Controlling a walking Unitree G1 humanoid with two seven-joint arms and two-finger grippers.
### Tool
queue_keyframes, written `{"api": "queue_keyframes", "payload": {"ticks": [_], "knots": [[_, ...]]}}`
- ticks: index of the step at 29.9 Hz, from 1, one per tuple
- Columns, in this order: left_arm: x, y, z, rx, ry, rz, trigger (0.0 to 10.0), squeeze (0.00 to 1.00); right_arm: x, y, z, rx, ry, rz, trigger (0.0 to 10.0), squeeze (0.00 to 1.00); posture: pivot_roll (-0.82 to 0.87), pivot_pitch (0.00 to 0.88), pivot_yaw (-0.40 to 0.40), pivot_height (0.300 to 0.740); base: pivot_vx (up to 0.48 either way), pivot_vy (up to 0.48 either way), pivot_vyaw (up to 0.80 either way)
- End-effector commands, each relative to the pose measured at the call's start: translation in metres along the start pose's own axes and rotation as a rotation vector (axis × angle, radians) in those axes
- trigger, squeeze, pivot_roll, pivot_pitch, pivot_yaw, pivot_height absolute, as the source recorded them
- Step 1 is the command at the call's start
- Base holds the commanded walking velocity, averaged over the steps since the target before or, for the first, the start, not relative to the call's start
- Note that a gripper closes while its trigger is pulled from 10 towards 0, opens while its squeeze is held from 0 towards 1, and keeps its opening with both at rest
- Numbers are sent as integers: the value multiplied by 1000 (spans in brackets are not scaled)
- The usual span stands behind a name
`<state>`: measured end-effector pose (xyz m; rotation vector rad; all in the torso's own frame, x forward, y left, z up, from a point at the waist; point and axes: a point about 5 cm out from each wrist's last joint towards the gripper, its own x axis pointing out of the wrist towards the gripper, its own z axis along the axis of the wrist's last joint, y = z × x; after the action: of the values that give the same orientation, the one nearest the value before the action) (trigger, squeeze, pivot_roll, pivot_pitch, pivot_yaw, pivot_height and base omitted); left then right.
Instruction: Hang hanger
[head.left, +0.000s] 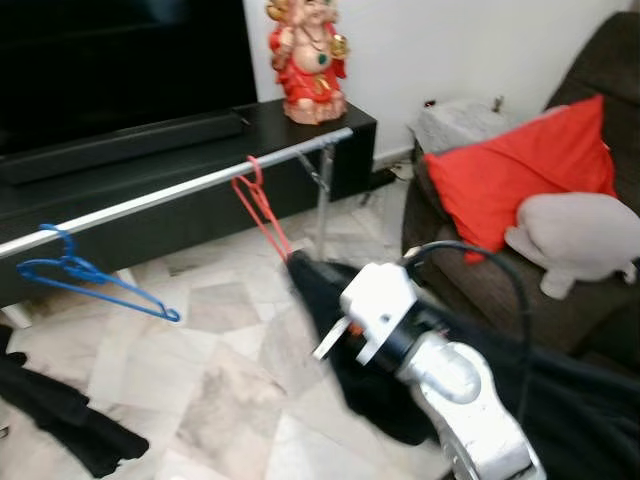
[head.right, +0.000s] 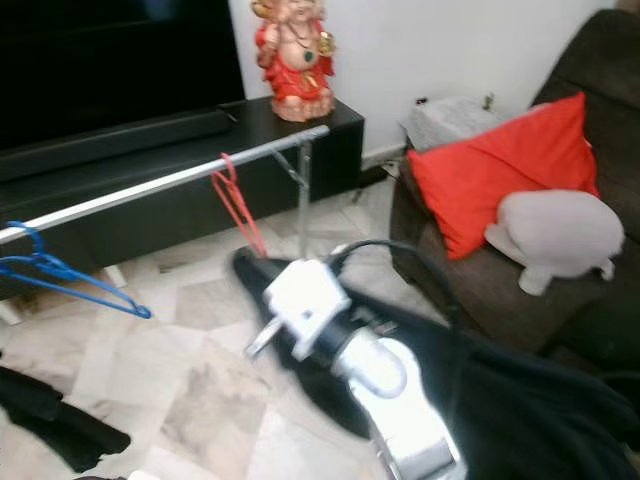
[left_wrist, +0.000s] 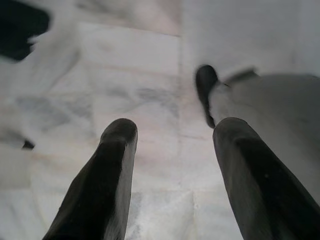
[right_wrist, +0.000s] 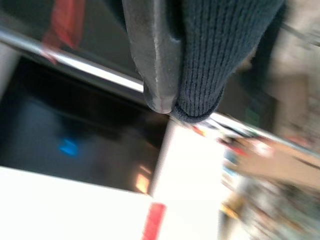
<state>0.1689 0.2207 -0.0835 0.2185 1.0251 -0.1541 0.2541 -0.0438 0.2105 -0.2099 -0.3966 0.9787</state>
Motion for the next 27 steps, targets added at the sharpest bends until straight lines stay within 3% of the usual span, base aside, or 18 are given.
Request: {"api": "queue_keyframes", "payload": {"ticks": [1,5,6,8,11,12,14,17,19,20,22,25,27], "knots": [[0,-7,-10,0,35,-17,10000,0,-2,2,6,22,-23,26,10000,0,-114,63,59,740,0,0,800],[0,-7,-10,3,35,-16,10000,0,-8,3,8,108,-38,49,10000,0,-115,64,60,740,0,0,347],[0,-6,-10,3,36,-15,10000,0,-11,-9,4,169,-57,-56,10000,0,-114,64,59,740,0,0,0],[0,-6,-10,3,36,-15,10000,0,-12,-12,3,189,-59,-81,10000,0,-114,64,59,740,0,0,0],[0,-6,-10,5,36,-13,10000,0,-23,-35,-16,230,-13,-276,10000,0,-112,67,60,740,0,0,0],[0,-6,-10,4,35,-9,10000,0,-33,-49,-33,261,32,-407,10000,0,-111,68,59,740,0,0,0],[0,-6,-10,4,35,-7,10000,0,-39,-55,-42,274,60,-477,10000,0,-111,68,59,740,0,0,0],[-1,-5,-10,-3,26,15,10000,0,-73,-69,-90,381,222,-765,10000,0,-106,70,60,740,0,0,0],[-1,-4,-9,-9,16,35,10000,0,-99,-71,-119,434,340,-962,10000,0,-102,71,61,740,0,0,0],[-1,-4,-9,-9,16,35,10000,0,-99,-71,-119,434,340,-962,10000,0,-102,71,61,740,0,0,0],[-1,-2,-9,-10,6,62,10000,0,-119,-65,-141,501,422,-1095,10000,0,-99,72,65,740,0,0,0],[-1,-1,-9,-11,1,75,10000,0,-126,-60,-150,542,451,-1138,10000,0,-98,73,66,740,0,0,0],[-2,1,-8,-21,-18,117,10000,0,-135,-39,-172,652,515,-1168,10000,0,-100,72,71,740,0,0,0]]}}
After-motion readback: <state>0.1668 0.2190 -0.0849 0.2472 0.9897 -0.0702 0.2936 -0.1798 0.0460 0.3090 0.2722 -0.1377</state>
